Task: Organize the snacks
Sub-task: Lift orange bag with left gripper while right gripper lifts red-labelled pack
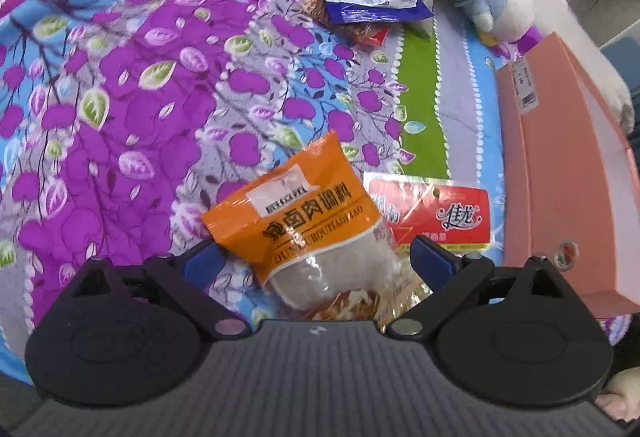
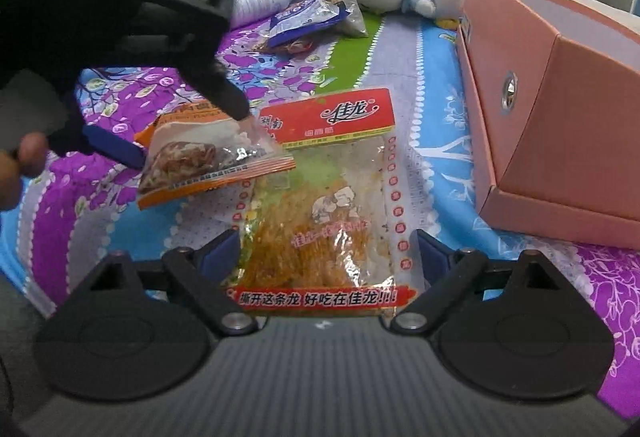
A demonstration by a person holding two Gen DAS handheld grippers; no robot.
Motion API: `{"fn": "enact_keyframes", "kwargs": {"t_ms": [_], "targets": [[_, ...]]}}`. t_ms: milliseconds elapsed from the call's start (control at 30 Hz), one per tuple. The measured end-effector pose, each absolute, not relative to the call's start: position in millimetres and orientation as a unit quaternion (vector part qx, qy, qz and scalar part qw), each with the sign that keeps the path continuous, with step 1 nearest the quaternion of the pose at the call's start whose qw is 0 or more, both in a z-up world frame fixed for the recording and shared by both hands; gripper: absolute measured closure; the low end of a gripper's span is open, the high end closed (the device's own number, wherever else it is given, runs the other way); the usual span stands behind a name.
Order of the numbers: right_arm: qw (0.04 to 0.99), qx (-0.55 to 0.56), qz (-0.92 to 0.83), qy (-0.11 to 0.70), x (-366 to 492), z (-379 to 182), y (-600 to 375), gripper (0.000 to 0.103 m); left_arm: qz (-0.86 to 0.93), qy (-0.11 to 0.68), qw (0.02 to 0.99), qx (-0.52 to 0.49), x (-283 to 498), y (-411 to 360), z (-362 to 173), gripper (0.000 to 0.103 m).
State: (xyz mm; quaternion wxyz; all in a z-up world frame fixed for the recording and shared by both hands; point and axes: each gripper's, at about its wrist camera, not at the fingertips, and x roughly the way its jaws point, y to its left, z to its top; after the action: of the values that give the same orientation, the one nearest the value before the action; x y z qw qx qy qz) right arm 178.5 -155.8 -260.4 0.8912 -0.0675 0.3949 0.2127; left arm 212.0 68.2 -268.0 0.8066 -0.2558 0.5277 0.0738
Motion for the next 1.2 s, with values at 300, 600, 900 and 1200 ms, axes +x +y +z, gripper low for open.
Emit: {"fn": "enact_keyframes", "kwargs": {"t_ms": [300,600,900,1200], "targets": [[0.881,-0.094,0.24,0.397,177.7,-260.7,-148.2,0.005,0.107,0.545,0.811,-0.185,231.6,51.5,-276.9,0.004],[0.882,-0.071,0.25,0.394,179.6,-252.2,-152.9,0.041,0.084,0.533,0.824,-0.171,228.2,59.9,-275.7,0.018],[0.885,-0.082,0.242,0.388,177.6,-247.4,-150.5,0.052,0.066,0.516,0.828,-0.207,213.0,80.1,-267.5,0.028],[0.898,-0.063,0.209,0.383,182.8,-234.6,-162.4,0.053,0.049,0.493,0.842,-0.212,202.6,93.3,-245.9,0.03]]}}
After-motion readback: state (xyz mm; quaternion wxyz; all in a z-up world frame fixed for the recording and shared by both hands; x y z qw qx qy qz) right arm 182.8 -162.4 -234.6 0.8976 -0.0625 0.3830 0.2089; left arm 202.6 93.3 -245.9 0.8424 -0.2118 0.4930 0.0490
